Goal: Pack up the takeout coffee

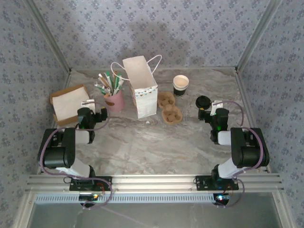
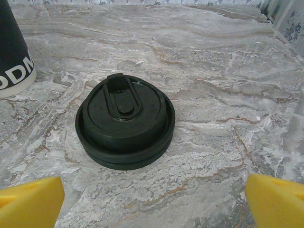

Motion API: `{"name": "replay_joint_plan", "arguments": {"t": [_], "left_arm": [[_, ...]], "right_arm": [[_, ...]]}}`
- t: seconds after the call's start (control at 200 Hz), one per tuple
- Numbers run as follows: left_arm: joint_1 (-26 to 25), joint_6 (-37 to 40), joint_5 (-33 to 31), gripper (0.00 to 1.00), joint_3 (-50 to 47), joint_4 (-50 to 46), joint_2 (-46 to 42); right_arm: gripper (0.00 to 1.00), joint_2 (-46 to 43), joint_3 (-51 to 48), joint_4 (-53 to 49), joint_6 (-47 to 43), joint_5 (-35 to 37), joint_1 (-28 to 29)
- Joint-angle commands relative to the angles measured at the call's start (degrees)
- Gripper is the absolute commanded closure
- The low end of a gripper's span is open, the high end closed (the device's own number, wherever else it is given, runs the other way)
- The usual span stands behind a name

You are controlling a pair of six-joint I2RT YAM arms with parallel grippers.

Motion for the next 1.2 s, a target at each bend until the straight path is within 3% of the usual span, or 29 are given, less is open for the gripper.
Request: {"name": "replay_joint_plan", "arguments": {"t": [0.0,1.194], "left_arm": [[0.0,-0.6,0.6,0.0,1.0,0.3,0.3],[0.0,-0.7,0.6,0.0,1.0,0.3,0.3]], "right_arm": [[0.0,0.0,1.1,0.3,0.7,0.4,0.0],[0.0,0.0,1.1,0.4,0.7,0.8,0.2]]}}
